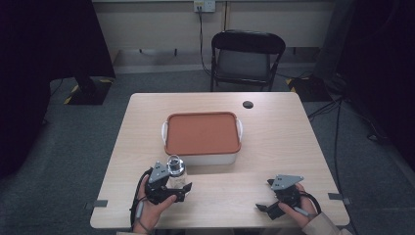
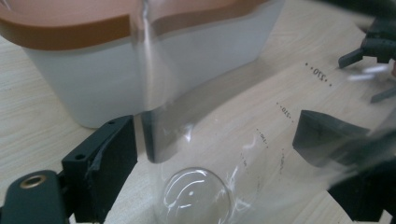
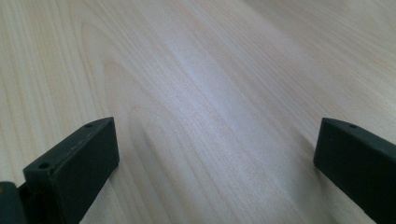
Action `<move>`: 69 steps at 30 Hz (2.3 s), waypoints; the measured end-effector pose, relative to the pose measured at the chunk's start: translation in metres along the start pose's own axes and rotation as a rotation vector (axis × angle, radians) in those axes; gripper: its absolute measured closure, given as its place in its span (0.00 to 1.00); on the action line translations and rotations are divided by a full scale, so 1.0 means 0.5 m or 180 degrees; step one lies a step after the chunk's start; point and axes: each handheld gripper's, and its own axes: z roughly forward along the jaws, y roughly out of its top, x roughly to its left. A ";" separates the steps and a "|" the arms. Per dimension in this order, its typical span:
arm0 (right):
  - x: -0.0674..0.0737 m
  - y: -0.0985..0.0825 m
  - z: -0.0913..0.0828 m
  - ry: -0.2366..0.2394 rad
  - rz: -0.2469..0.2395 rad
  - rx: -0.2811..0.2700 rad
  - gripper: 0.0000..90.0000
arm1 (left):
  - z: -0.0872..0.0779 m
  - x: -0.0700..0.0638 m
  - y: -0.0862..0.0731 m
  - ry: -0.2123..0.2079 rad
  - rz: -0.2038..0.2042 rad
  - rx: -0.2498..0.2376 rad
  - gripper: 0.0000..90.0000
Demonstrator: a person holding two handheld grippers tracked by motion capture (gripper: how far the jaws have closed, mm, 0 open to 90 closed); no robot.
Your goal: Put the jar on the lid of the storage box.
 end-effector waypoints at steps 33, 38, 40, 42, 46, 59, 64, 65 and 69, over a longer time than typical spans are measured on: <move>0.000 0.000 0.000 0.0000 0.0001 0.0000 0.00 | 0.000 -0.007 0.010 0.0134 0.0155 -0.0093 0.34; 0.000 0.000 0.000 0.0000 0.0000 0.0000 0.00 | -0.003 -0.005 0.015 0.0109 0.0116 -0.0105 0.34; 0.000 0.000 0.000 0.0000 0.0000 0.0000 0.00 | -0.003 -0.004 0.020 0.0095 0.0124 -0.0095 0.34; 0.000 0.000 0.000 0.0001 0.0001 0.0001 0.00 | -0.004 -0.003 0.024 0.0065 0.0131 -0.0082 0.34; 0.000 0.000 0.000 0.0000 0.0000 0.0000 0.00 | -0.004 -0.002 0.032 0.0024 0.0124 -0.0073 0.34; 0.000 0.000 0.000 0.0001 0.0000 0.0000 0.00 | -0.001 -0.003 0.062 -0.0083 0.0132 -0.0037 0.34; 0.000 0.000 0.000 0.0000 0.0001 0.0000 0.00 | 0.001 -0.003 0.069 -0.0120 0.0113 -0.0030 0.34; 0.000 0.000 0.000 0.0001 0.0001 0.0000 0.00 | 0.002 -0.003 0.070 -0.0128 0.0113 -0.0025 0.34; 0.000 0.000 0.000 0.0001 0.0001 0.0000 0.00 | 0.003 -0.003 0.075 -0.0125 0.0134 -0.0023 0.34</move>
